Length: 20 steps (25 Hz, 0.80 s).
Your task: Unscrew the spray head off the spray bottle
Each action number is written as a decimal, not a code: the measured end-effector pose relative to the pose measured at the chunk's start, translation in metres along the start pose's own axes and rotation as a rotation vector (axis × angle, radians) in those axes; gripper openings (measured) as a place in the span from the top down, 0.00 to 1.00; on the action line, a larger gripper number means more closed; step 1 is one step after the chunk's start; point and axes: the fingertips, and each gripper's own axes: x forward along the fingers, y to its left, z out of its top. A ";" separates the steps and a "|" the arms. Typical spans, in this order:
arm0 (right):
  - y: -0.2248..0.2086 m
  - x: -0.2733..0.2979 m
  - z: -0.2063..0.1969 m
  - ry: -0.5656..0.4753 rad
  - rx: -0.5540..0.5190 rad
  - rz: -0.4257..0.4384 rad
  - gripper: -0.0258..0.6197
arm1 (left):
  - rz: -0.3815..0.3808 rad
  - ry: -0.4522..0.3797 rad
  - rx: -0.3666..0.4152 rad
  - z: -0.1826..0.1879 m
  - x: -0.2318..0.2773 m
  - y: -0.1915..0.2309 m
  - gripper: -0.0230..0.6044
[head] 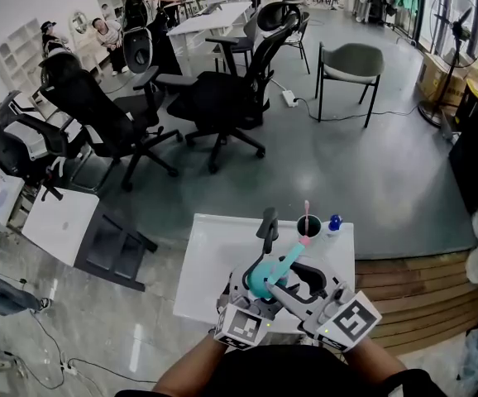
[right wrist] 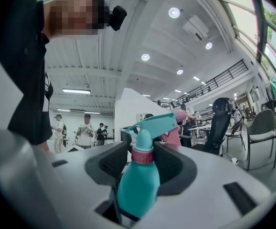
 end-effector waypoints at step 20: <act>0.017 -0.003 0.005 0.026 -0.017 0.138 0.72 | -0.164 -0.137 0.009 0.034 -0.006 -0.016 0.25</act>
